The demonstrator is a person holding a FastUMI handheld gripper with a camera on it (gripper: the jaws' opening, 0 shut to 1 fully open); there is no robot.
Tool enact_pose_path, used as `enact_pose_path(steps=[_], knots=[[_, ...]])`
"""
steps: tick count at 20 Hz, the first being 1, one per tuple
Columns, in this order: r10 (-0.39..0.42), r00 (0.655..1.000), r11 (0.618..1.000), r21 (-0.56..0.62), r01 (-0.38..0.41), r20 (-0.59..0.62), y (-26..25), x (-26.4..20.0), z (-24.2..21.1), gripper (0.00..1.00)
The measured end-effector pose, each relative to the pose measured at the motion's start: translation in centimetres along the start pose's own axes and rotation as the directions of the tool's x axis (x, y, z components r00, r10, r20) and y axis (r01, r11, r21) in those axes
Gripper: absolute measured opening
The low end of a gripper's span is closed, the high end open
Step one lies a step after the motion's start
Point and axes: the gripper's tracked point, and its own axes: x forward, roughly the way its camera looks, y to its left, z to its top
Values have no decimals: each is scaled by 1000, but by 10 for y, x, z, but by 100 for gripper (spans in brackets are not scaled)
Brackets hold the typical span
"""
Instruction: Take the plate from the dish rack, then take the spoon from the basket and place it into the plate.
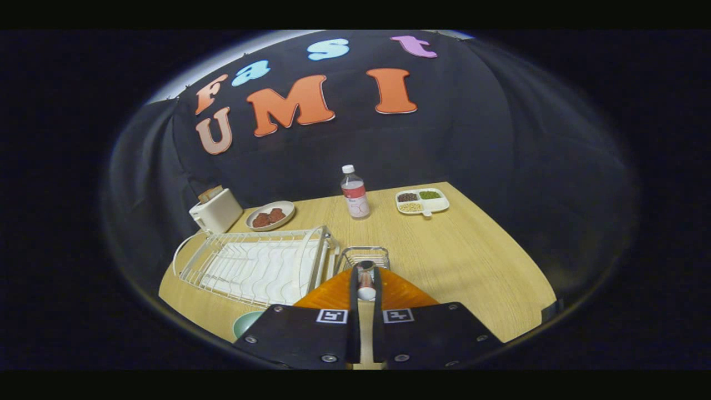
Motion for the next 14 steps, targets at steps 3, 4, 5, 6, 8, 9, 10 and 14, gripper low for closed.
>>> enact_pose_path(steps=[3,4,5,6,8,9,10,14], knots=[[17,1000,1000,-5,-16,24,3,-23,16,9],[22,999,1000,-9,-21,32,4,-30,20,9],[24,999,1000,-15,-24,39,4,-37,23,9],[33,998,999,-21,-32,44,6,-44,25,9],[53,997,998,-33,-52,49,13,-57,27,9],[61,997,997,-40,-59,53,15,-63,27,9],[79,996,996,-52,-77,46,19,-68,23,9],[166,986,982,-93,-164,14,40,-88,6,9]])
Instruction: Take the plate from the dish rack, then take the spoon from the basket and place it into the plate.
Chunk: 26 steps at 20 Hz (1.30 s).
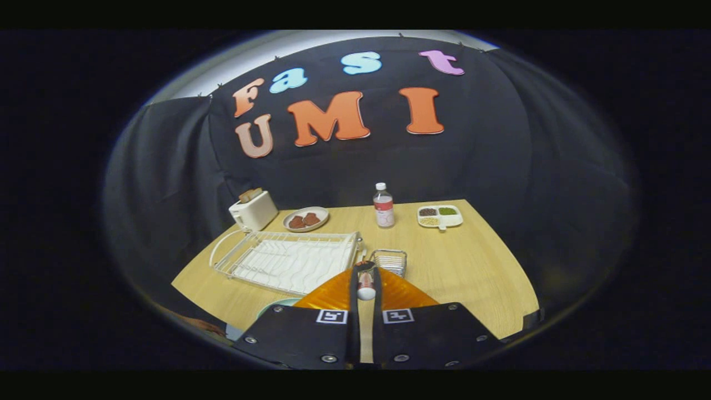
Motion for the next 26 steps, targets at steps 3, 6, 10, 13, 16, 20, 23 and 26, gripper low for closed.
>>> enact_pose_path(steps=[3,6,10,13,16,20,23,26], knots=[[100,995,994,-33,-100,-23,26,-13,-15,9],[172,983,982,-69,-177,-69,41,-22,-33,9],[271,955,957,-73,-281,-121,63,-23,-56,9],[307,937,943,-75,-323,-167,73,-13,-78,9],[311,926,940,-77,-334,-214,80,8,-100,9],[336,904,926,-86,-369,-264,96,25,-125,9],[326,908,917,-145,-372,-265,102,31,-132,9],[332,905,914,-145,-378,-265,104,35,-139,10]])
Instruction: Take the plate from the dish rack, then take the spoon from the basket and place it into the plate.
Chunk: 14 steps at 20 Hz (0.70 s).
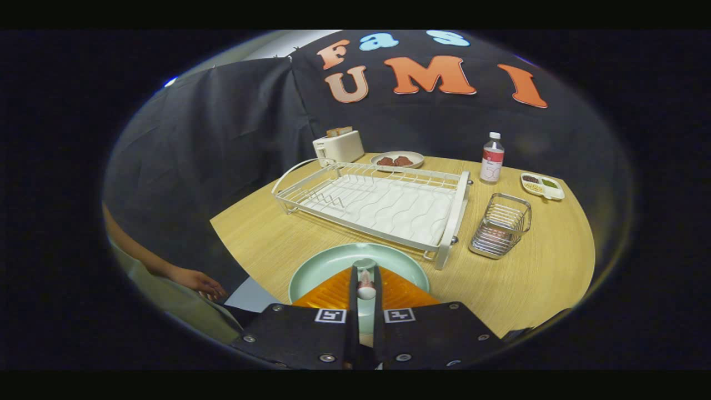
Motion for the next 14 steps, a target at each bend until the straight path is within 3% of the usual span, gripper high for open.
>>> enact_pose_path(steps=[5,10,14], knots=[[-50,995,998,37,54,-87,-16,3,-21,17],[-97,995,992,82,97,-10,-25,-12,13,29],[-168,979,982,106,156,117,-43,-39,72,39]])
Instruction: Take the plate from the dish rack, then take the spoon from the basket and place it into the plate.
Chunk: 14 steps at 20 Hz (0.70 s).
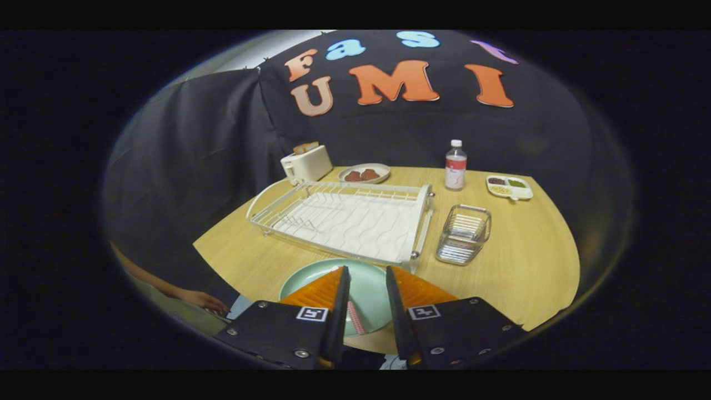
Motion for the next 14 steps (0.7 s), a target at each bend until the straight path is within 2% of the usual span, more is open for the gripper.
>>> enact_pose_path(steps=[3,6,9,14], knots=[[-51,991,999,23,49,125,-15,-18,59,48],[-106,959,994,49,96,262,-31,-40,117,59],[-172,901,985,87,150,398,-50,-70,174,75],[-281,794,958,110,264,540,-86,-112,224,90]])
